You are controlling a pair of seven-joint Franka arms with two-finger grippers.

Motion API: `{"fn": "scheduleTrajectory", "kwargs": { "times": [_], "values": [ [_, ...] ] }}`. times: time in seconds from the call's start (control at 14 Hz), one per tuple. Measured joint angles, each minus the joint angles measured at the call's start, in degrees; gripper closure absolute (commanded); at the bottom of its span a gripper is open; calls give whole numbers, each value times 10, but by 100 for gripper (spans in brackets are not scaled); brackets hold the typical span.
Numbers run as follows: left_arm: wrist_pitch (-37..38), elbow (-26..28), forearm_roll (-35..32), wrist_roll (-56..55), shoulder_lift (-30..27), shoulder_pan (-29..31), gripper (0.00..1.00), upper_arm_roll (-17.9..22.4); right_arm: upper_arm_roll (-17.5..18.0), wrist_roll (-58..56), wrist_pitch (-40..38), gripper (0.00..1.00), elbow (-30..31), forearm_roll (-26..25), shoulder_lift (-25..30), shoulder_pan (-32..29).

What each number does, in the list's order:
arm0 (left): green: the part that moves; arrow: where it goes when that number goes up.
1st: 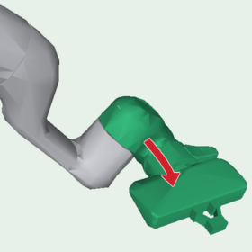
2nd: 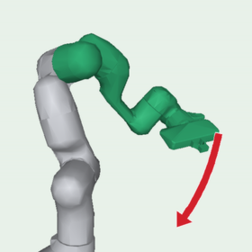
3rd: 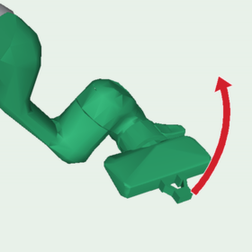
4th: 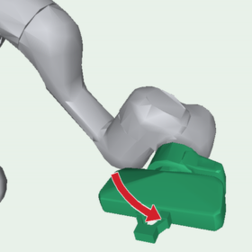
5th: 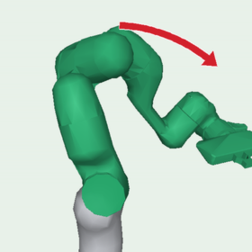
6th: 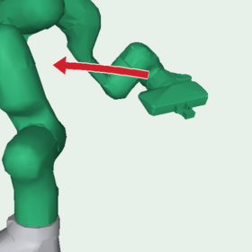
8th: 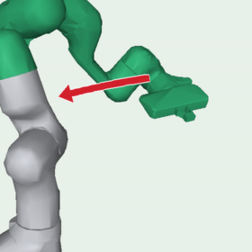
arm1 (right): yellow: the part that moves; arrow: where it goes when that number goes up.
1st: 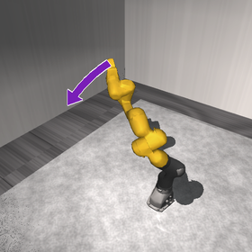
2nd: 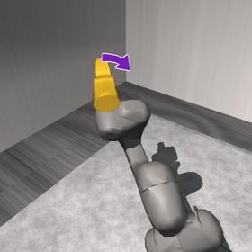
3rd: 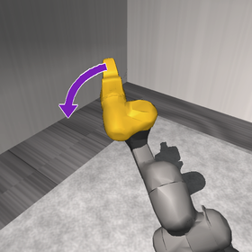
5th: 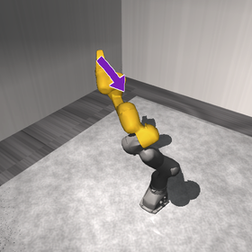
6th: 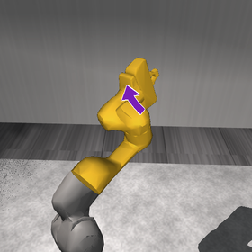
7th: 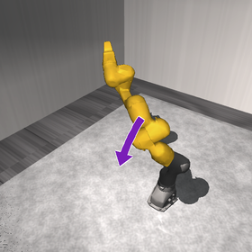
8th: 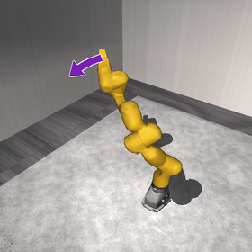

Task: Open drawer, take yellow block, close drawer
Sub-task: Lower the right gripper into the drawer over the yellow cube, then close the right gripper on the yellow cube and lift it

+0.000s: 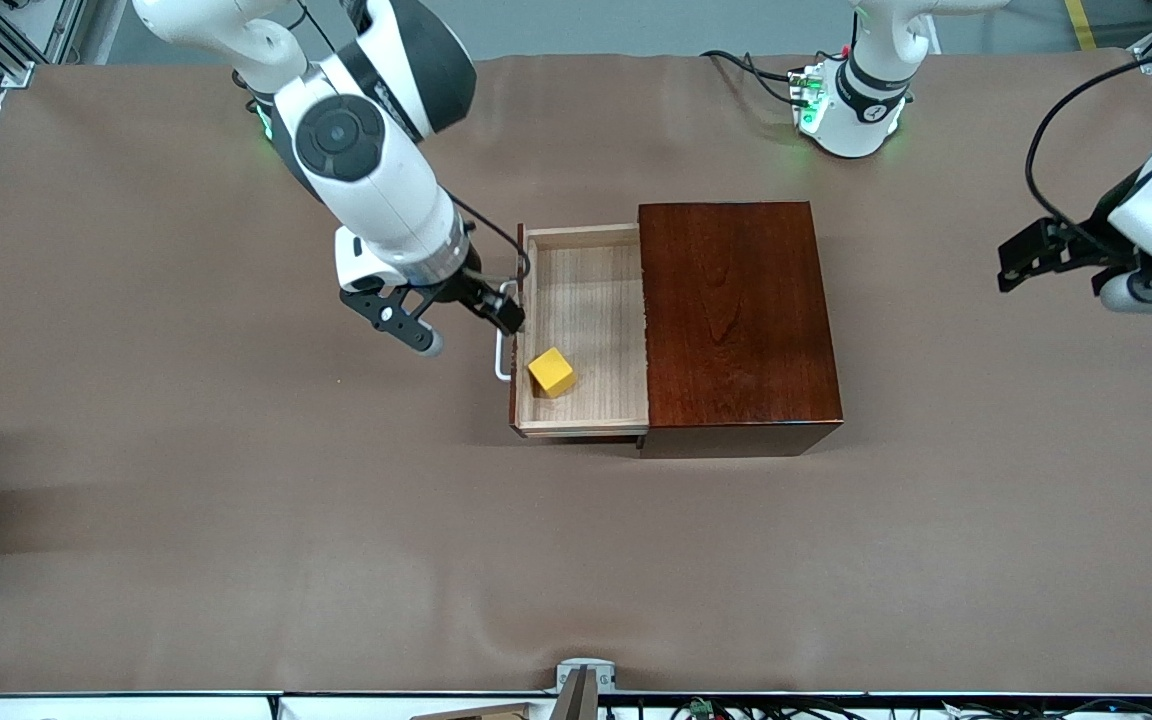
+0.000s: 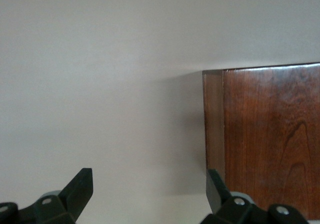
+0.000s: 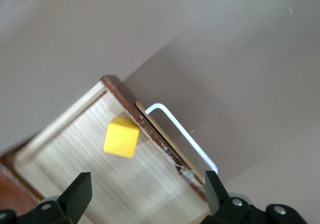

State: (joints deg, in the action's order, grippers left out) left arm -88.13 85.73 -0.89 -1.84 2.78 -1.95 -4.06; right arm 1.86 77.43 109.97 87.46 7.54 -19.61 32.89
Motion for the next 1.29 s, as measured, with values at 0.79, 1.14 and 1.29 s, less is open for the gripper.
{"fn": "scheduleTrajectory", "kwargs": {
  "times": [0.79, 1.14, 1.29],
  "values": [
    [-4, -3, -50, -14, 1, -4, 0, -56, 1, 465, 134, 0, -14, 19, -112, 46],
    [-5, -4, -51, -17, 2, 0, 0, -53, -1, 426, 163, 0, -14, 19, -132, 65],
    [-5, -4, -53, -18, 2, 0, 0, -53, -5, 373, 163, 0, -14, 19, -133, 64]
  ]
}}
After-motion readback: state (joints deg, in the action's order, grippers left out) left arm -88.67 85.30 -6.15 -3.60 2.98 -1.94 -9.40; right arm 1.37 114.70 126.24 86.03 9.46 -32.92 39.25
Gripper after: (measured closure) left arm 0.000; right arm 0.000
